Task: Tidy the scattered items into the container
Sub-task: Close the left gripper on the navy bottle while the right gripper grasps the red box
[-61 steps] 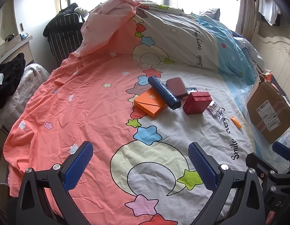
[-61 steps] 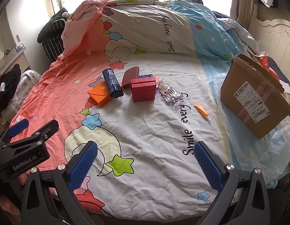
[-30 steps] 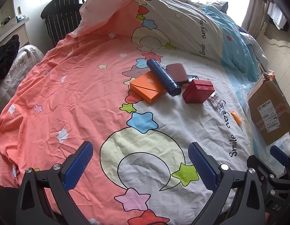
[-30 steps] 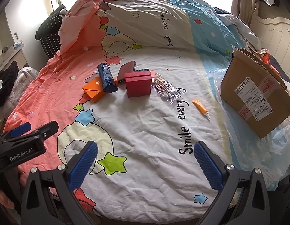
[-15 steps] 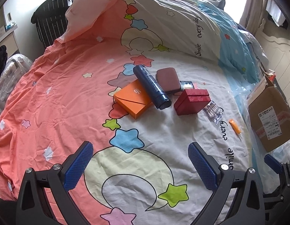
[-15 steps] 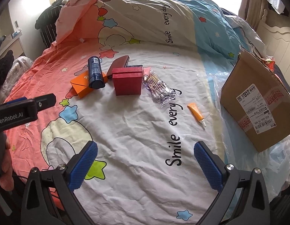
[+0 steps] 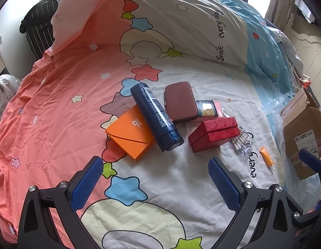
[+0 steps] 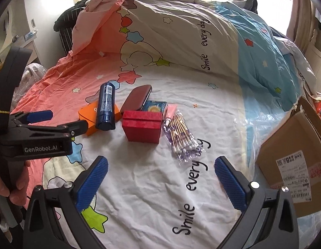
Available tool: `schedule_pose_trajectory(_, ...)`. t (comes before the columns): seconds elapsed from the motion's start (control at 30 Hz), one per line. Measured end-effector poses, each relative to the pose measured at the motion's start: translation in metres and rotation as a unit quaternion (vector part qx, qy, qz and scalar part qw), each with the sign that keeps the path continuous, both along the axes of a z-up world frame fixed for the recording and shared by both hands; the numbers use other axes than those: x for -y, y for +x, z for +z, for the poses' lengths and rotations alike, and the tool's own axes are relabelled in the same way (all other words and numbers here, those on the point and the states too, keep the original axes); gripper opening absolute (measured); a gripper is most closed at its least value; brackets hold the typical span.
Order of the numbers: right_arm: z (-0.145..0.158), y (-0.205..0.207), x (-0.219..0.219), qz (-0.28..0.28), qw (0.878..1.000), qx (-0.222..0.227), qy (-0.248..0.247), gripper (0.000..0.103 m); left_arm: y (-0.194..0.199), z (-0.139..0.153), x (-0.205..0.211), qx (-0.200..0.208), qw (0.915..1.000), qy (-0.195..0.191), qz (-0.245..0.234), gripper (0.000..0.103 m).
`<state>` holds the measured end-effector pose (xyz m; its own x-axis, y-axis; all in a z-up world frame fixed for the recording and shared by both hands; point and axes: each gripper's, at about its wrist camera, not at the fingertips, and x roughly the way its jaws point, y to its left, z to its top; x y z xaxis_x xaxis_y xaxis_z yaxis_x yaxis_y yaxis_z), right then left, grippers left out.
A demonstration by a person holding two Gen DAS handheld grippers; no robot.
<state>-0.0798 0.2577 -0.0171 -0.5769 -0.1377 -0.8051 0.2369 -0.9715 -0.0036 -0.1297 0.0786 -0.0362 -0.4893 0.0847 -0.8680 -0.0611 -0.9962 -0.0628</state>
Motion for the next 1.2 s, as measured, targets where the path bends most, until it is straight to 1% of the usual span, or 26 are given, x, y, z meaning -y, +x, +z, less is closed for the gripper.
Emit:
schedule_pose_trajectory(0.27, -0.007, -0.037, -0.011, 0.008, 0.999, 0.007, -0.044, 0.103, -0.035, -0.011, 0.001, 0.009, 0.9996, 0.006, 0.025, 0.103)
schedule_pose_trajectory(0.57, -0.025, -0.049, 0.007, 0.013, 0.999, 0.012, -0.042, 0.103, -0.061, -0.026, -0.005, 0.015, 0.9993, 0.006, 0.034, 0.103)
schedule_pose_trajectory(0.77, -0.034, -0.059, 0.020, 0.017, 0.999, 0.012, -0.050, 0.103, -0.071, -0.035, 0.001, 0.022, 0.9984, 0.011, 0.051, 0.103)
schedule_pose_trajectory(1.0, -0.043, -0.067, 0.036, 0.028, 0.999, 0.008, -0.044, 0.103, -0.079, -0.042, 0.002, 0.027, 0.9983, 0.015, 0.050, 0.103)
schedule_pose_trajectory(1.07, -0.046, -0.068, 0.039, 0.027, 0.999, 0.007, -0.041, 0.103, -0.081, -0.045, 0.001, 0.031, 0.9983, 0.015, 0.047, 0.097)
schedule_pose_trajectory(1.1, -0.047, -0.069, 0.040, 0.025, 0.999, 0.004, -0.040, 0.103, -0.082, -0.047, 0.002, 0.033, 0.9982, 0.014, 0.047, 0.095)
schedule_pose_trajectory(1.2, -0.052, -0.071, 0.041, 0.020, 0.999, 0.006, -0.043, 0.103, -0.085, -0.051, 0.002, 0.038, 0.9981, 0.014, 0.048, 0.094)
